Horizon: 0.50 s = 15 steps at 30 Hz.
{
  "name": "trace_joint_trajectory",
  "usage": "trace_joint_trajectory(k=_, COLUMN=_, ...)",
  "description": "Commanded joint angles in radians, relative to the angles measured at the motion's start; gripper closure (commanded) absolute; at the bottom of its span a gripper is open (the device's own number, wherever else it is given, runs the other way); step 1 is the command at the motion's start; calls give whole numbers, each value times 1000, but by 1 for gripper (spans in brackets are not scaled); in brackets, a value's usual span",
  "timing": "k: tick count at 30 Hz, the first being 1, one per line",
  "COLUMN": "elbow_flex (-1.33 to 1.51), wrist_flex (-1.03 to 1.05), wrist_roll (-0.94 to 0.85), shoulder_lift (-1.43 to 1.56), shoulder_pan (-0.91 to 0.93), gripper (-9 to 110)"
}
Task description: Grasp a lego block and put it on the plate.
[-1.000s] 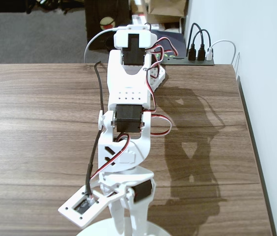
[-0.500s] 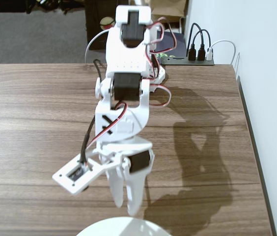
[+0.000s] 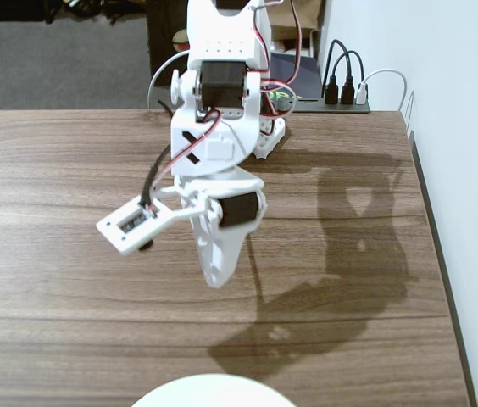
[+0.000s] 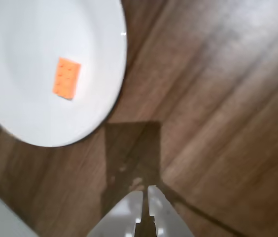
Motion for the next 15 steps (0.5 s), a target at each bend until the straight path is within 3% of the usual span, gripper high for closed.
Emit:
trace_joint_trajectory(k=1, elbow_flex=81, wrist_flex=-25, wrist_roll=46, shoulder_lift=137, shoulder_pan=-14, gripper=101)
trace_joint_trajectory(k=15, elbow_flex=541, wrist_flex=-146, wrist_roll=279, shoulder_lift=448, shoulder_pan=-23, gripper=101)
